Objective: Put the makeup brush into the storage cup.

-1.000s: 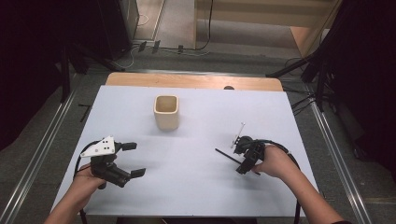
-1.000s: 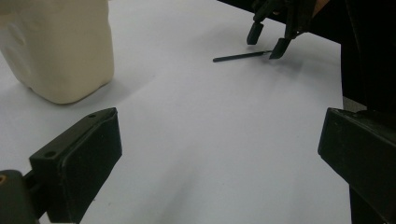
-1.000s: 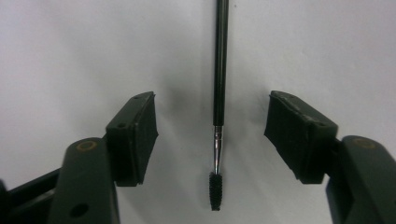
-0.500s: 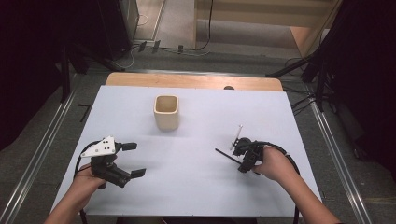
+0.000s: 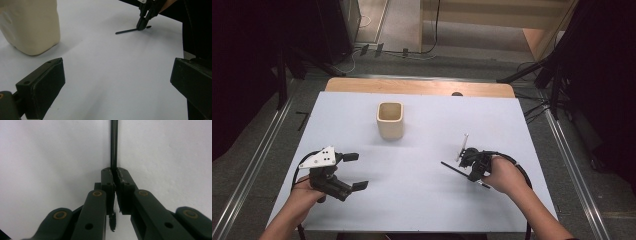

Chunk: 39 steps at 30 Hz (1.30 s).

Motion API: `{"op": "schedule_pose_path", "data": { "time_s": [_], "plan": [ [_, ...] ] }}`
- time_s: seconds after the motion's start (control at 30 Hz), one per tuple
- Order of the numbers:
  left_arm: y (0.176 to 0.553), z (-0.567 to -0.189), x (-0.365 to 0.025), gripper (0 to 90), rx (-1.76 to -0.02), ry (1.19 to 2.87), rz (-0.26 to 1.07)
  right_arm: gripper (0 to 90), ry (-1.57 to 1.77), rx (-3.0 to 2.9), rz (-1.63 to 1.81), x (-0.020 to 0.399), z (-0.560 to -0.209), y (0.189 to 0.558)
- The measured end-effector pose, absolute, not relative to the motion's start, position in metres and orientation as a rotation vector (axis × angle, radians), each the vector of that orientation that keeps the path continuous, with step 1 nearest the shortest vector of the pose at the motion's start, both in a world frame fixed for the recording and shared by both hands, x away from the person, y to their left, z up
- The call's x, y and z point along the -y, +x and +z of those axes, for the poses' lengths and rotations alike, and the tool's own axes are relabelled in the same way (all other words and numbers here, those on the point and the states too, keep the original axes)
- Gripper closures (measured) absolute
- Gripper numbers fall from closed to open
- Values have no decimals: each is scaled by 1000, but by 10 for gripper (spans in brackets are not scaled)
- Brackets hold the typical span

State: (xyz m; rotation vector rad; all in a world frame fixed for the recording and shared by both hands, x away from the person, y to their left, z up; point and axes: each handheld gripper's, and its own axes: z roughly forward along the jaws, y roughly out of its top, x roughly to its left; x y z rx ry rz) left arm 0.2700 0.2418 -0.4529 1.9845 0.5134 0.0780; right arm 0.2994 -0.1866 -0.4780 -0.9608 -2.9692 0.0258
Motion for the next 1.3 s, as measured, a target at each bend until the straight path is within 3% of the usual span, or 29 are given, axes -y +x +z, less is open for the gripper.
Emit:
{"op": "schedule_pose_path", "data": {
  "time_s": [0.4,0.87,1.3],
  "plan": [
    [270,-453,-241,0,-517,1980,69,867,-1004,2943,-43,195,-475,303],
    [270,-453,-241,0,-534,1975,42,866,-1112,2815,-476,206,-443,300],
    [271,-456,-238,0,-571,1949,-87,867,-1085,2763,-804,192,-433,292]
  ]
}}
